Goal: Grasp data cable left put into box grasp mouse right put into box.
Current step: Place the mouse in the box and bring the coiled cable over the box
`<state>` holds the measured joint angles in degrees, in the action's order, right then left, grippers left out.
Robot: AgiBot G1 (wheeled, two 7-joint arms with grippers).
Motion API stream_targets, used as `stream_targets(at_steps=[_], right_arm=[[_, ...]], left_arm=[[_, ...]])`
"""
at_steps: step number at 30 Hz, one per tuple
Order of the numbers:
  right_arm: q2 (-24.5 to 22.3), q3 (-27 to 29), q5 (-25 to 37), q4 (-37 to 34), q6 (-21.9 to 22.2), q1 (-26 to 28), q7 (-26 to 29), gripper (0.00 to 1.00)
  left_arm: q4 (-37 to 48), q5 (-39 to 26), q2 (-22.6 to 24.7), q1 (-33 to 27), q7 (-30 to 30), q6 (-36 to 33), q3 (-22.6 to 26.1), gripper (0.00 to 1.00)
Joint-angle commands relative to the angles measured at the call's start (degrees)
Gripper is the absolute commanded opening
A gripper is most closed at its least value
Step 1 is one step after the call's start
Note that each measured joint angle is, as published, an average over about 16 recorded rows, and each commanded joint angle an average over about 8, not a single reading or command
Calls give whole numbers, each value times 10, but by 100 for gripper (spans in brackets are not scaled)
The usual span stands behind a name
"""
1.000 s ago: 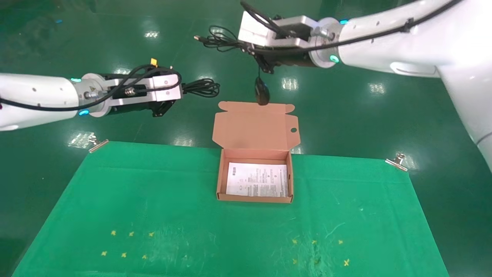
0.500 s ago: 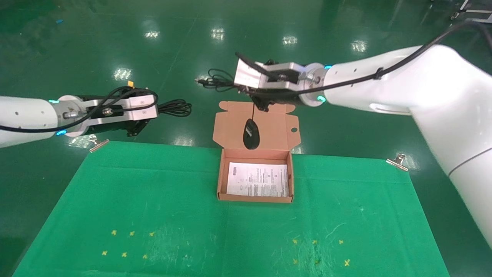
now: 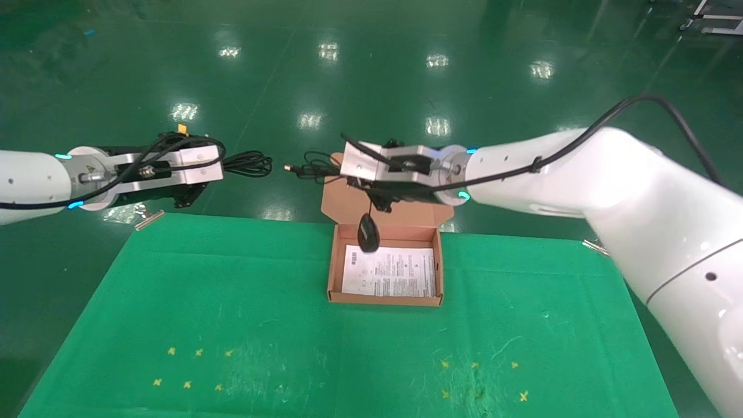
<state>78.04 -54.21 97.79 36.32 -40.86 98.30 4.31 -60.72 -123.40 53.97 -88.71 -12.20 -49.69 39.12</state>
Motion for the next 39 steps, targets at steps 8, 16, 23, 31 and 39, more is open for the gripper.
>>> stream_targets(at_steps=[8,16,23,31,39], right_arm=[[0,-53,-35,-13,17,-20,46,0],[0,-93,-41,-70,28,-28,104,0],[1,-119,-48,-82,33,-31,128,61],[-6,-127,-54,-70,34,-33,129,100],[-24,-133,-53,-43,29,-32,135,100]], left_arm=[[-14,-11,-2,4,-16,-3,0,0],[-17,-14,-3,5,-20,-3,0,0],[-18,-15,-3,5,-21,-4,0,0],[-20,-14,-2,6,-21,-4,1,0],[-22,-1,11,20,-10,-4,8,0]])
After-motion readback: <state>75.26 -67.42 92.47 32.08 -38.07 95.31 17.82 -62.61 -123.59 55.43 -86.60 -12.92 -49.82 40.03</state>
